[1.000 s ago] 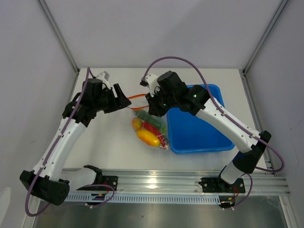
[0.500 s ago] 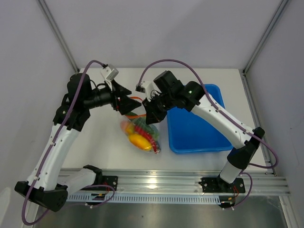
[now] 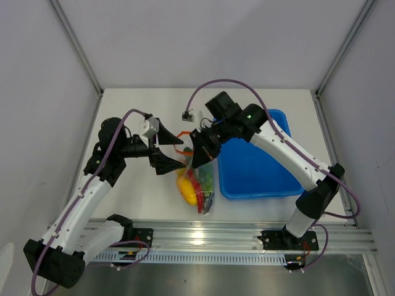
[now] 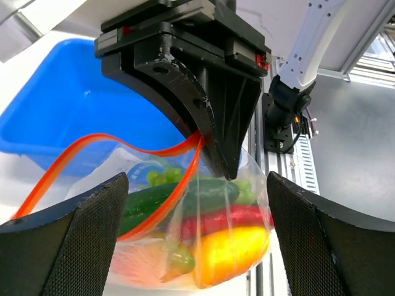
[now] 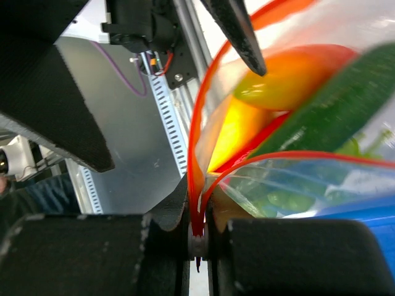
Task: Place the food in the zip-top bag and seal the zipper
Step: Adjust the zipper food storage bag at the center of the board.
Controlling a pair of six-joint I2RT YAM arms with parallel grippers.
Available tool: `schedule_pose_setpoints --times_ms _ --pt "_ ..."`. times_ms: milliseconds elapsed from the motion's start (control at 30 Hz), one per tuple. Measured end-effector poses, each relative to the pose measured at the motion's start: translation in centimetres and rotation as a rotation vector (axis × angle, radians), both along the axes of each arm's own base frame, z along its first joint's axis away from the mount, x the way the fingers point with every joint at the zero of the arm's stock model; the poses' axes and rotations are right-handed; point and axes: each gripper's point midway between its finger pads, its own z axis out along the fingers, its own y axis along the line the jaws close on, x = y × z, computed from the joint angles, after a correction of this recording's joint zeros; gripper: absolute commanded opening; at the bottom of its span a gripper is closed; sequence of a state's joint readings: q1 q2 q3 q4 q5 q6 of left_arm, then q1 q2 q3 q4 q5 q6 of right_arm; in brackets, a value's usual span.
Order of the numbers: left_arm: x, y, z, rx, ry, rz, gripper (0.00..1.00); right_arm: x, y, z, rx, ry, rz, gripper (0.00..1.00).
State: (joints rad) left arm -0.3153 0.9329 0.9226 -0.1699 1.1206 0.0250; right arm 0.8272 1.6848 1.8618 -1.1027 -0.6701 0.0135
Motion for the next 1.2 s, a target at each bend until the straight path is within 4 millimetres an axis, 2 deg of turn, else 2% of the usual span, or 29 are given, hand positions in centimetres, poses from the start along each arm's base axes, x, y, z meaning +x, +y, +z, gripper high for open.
schedule_pose_setpoints --times_ms 200,333,433,467,567,700,800,900,1067,1200 --pt "-0.3 -0.3 1.0 -0.045 -0.079 -0.045 0.94 -1.0 0.1 0.6 0.024 0.046 0.024 0.00" --pt "-0.4 -0.7 1.6 -0.055 -0.066 -0.105 0.92 -1.4 0.1 0.8 0.033 0.069 0.035 0.00" --pt "0.0 -1.1 2.1 -0.057 -0.049 -0.146 0.89 -1.6 0.0 0.7 0.023 0.081 0.031 0.00" --pt "0.2 -1.2 2.1 -0.057 -0.039 -0.153 0.85 -1.7 -0.1 0.6 0.015 0.083 0.026 0.00" --pt "1.1 -1.2 1.8 -0.046 -0.008 -0.103 0.84 -1.4 -0.2 0.1 -0.022 0.068 -0.008 0.00" --pt "3.0 -0.2 2.3 -0.048 -0.046 0.112 0.85 -0.8 -0.2 -0.5 -0.065 0.037 -0.064 0.00" --pt "3.5 1.5 3.3 -0.058 -0.073 0.282 0.85 -0.6 0.0 -0.5 -0.072 0.014 -0.073 0.00" --pt "5.6 3.8 4.2 -0.060 -0.047 0.518 0.86 -0.2 1.2 0.1 -0.066 -0.015 -0.059 0.00" --pt "9.7 8.7 2.8 -0.014 0.129 0.924 0.90 0.6 4.5 0.4 -0.044 -0.075 -0.007 0.00" --pt "11.6 11.1 0.2 0.059 0.305 1.126 0.90 0.0 5.0 -1.0 -0.073 -0.079 0.025 0.00"
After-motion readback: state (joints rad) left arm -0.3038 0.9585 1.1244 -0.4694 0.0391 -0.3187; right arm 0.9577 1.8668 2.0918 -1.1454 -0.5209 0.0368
